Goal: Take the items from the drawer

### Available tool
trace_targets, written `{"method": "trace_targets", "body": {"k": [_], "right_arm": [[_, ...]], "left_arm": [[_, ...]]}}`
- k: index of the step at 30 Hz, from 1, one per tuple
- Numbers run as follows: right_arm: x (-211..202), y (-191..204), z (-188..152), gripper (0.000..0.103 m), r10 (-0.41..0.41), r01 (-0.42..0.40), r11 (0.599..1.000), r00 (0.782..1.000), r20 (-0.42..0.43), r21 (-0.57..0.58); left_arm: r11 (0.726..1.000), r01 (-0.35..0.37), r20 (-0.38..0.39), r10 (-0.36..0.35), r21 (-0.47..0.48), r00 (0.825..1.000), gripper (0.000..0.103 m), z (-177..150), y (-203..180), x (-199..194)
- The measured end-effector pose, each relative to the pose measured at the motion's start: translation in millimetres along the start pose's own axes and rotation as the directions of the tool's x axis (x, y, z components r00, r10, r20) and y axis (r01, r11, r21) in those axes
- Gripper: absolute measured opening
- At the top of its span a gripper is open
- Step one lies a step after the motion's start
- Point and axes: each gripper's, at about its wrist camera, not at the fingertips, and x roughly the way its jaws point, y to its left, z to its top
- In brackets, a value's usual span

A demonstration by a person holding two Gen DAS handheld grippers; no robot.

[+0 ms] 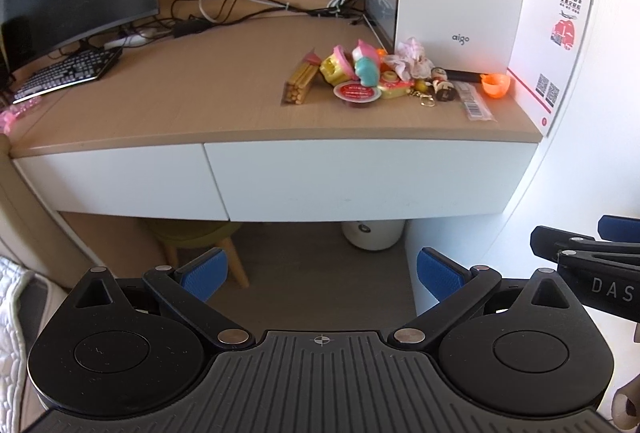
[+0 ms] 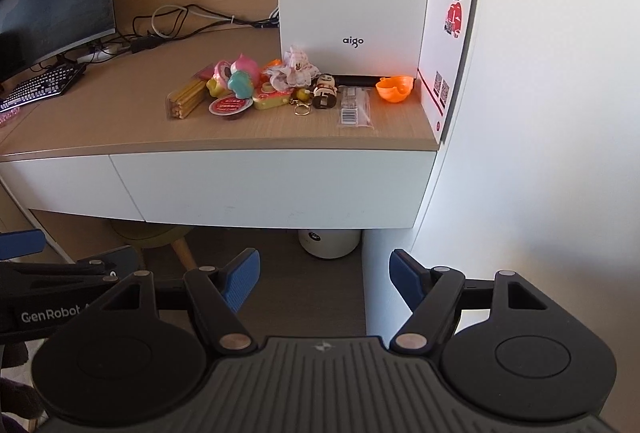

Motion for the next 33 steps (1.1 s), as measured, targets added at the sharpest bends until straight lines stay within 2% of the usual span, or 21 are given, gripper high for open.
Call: {"method": "trace_targets", "body": {"k": [33], "right_arm": [[5.3, 2.0, -3.4, 0.072, 0.017, -0.017, 1.000, 0.999, -0.030, -0.006]], "left_arm": [[1.000, 0.013, -0.014, -0.013, -0.010, 1.000, 0.103, -2.5, 2.9, -0.2]]}}
